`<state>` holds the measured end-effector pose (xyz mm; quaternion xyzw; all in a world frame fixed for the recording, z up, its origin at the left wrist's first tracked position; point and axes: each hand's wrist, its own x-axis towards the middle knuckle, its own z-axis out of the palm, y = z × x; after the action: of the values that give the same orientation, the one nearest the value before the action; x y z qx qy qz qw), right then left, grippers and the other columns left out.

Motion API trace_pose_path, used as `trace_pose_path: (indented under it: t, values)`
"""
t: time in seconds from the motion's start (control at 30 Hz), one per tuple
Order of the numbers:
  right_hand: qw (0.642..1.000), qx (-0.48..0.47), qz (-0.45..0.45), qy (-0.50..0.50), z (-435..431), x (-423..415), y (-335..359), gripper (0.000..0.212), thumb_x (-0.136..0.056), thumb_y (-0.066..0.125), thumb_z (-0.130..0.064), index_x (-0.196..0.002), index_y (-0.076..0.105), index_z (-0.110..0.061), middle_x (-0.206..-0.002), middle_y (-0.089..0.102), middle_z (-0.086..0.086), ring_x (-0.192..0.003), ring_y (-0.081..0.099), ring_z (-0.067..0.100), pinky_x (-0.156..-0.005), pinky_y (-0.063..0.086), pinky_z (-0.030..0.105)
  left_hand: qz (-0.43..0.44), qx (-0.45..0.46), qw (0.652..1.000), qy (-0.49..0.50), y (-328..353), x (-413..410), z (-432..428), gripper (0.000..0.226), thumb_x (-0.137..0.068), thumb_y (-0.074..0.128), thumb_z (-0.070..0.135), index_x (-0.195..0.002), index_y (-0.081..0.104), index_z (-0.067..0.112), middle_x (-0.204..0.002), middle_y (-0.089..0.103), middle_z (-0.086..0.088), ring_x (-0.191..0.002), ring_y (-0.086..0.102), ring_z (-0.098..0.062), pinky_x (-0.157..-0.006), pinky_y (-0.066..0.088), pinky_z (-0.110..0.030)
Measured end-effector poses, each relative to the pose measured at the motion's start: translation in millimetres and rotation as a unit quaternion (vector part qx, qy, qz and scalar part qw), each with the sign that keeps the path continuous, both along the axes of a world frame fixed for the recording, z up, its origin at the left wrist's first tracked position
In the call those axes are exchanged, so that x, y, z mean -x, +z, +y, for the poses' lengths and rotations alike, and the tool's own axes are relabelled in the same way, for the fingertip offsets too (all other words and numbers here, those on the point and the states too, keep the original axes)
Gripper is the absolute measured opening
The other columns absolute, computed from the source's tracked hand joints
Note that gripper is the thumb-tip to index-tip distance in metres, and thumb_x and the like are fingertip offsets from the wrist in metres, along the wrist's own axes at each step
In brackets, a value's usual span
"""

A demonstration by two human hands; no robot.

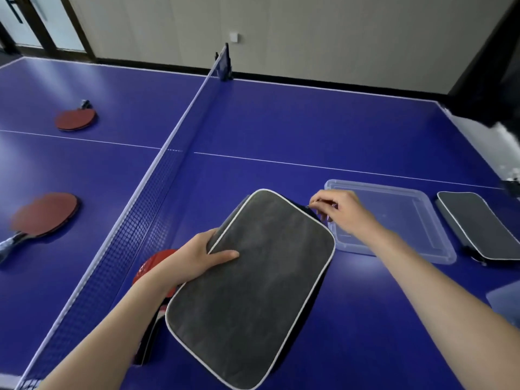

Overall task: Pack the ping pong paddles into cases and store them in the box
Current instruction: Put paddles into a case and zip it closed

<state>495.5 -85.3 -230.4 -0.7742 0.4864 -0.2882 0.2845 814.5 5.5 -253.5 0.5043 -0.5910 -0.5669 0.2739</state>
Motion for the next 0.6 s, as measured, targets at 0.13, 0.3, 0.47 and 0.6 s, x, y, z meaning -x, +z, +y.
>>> trace_pose_path:
  t: [0.13, 0.3, 0.47, 0.6]
  values:
    - [0.994, 0.034, 0.093, 0.046, -7.8, -5.3, 9.5, 0.015, -0.093, 0.059, -0.021, -0.083, 0.066, -0.029, -0.075, 0.062, -0.013, -0.062, 0.061, 0.008, -0.063, 0.05, 0.025, -0.05, 0.015, 0.995, -0.086, 7.5, 8.1, -13.6, 0.037, -0.084, 0.069, 0.039, -0.119, 0.057, 0.035, -0.108, 0.07, 0.017, -0.097, 0.068, -0.004, -0.078, 0.054, -0.017]
    - [0.967, 0.102, 0.21, 0.101, -7.6, -14.7, 18.5, 0.018, -0.096, 0.055, -0.029, -0.094, 0.069, -0.019, -0.083, 0.061, -0.01, -0.069, 0.052, 0.009, -0.062, 0.041, 0.026, -0.143, 0.041, 0.974, -0.171, 9.1, 23.2, -29.9, 0.041, -0.082, 0.07, 0.044, -0.12, 0.054, 0.04, -0.11, 0.066, 0.022, -0.098, 0.064, 0.004, -0.084, 0.052, -0.016]
    - [0.92, 0.158, 0.321, 0.16, -3.6, -17.2, 14.6, 0.025, -0.099, 0.048, -0.032, -0.101, 0.067, -0.015, -0.09, 0.062, 0.001, -0.076, 0.059, 0.022, -0.063, 0.046, 0.035, -0.224, 0.053, 0.947, -0.224, 7.4, 34.9, -41.3, 0.048, -0.081, 0.069, 0.049, -0.123, 0.058, 0.028, -0.109, 0.067, 0.014, -0.096, 0.064, -0.001, -0.088, 0.054, -0.029]
    - [0.953, 0.1, 0.267, 0.105, -5.0, -8.0, 2.0, 0.02, -0.097, 0.052, -0.035, -0.103, 0.064, -0.02, -0.088, 0.061, -0.008, -0.075, 0.058, 0.015, -0.064, 0.042, 0.027, -0.216, 0.065, 0.953, -0.202, 0.1, 39.1, -43.4, 0.044, -0.082, 0.07, 0.045, -0.12, 0.06, 0.027, -0.107, 0.068, 0.013, -0.093, 0.065, 0.0, -0.084, 0.054, -0.025]
